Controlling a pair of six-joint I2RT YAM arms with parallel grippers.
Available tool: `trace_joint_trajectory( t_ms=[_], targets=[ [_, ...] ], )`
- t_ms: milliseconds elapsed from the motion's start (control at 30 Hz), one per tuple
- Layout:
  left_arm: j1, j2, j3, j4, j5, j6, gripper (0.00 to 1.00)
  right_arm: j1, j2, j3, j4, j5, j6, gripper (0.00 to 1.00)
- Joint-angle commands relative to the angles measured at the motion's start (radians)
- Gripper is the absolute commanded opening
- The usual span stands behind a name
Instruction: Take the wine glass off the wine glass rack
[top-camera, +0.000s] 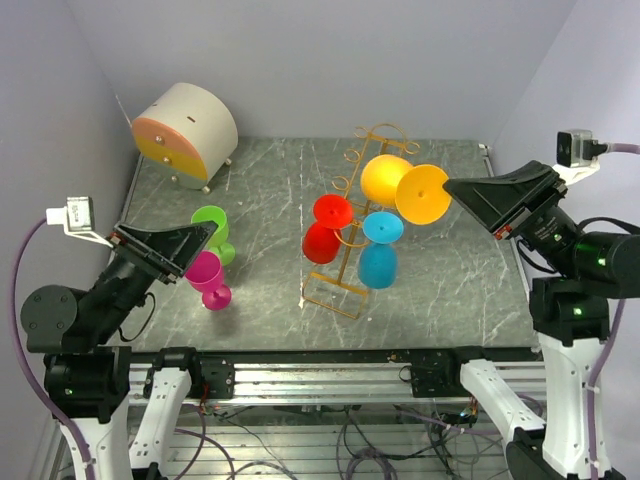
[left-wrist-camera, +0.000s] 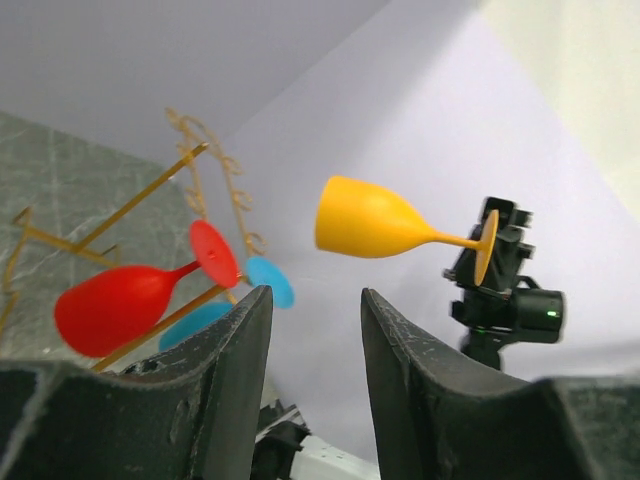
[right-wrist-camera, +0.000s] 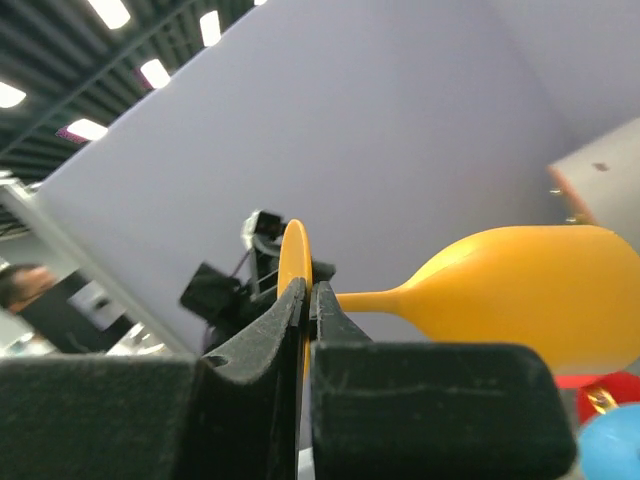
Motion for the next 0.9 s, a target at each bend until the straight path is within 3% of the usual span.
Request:
trace_joint_trajectory(
  t_ms=[0,300,400,633,867],
  targets=[
    [0.009,-0.012,-0.002,0.223,0.061,-0.098,0.52,-0.004,0.033,-0.074,0.529,-0.181,0.371,0.0],
    [0.009,0.027,-0.013,0.384,0.119,-0.206,0.5,-0.003,0.191,-0.108,1.4,-0.183,0.988,0.0],
    [0.009,0.039,-0.031,0.461,0.152,-0.253,0.5,-0.004,0.256,-0.062,1.567,-0.155,1.102,0.0],
    [0.009,0.109,0.021,0.554,0.2,-0.278,0.49,-0.002,0.397,0.128,1.621,-0.131,1.205,0.0],
    [0.009,0.211,0.103,0.622,0.213,-0.271,0.5,-0.003,0.46,0.272,1.527,-0.169,1.202,0.0]
  ],
)
